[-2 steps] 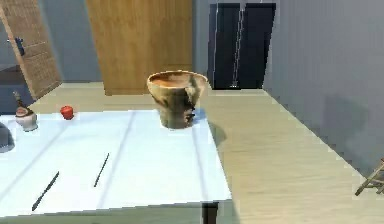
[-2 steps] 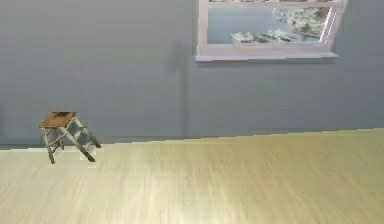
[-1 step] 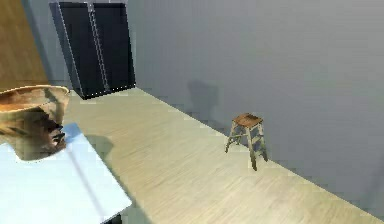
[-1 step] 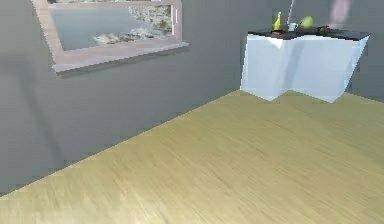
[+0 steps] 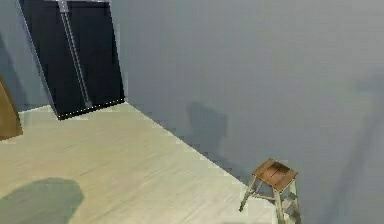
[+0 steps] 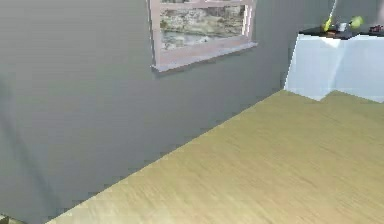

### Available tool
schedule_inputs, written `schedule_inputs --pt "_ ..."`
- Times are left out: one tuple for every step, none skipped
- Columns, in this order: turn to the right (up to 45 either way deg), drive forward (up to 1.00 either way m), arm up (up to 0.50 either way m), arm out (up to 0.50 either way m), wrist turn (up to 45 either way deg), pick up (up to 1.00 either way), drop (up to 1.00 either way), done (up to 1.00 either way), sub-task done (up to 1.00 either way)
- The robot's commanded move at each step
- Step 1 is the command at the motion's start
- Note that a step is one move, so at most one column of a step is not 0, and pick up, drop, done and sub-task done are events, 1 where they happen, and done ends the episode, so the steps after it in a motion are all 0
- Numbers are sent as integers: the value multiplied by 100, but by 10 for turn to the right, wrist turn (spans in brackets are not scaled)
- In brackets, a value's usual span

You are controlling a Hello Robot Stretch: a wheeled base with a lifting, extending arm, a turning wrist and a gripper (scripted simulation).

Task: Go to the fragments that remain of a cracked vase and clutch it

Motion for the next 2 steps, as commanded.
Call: schedule_inputs --pt "-330 0 0 0 0 0 0 0 0" --pt "0 25 0 0 0 0 0 0 0"
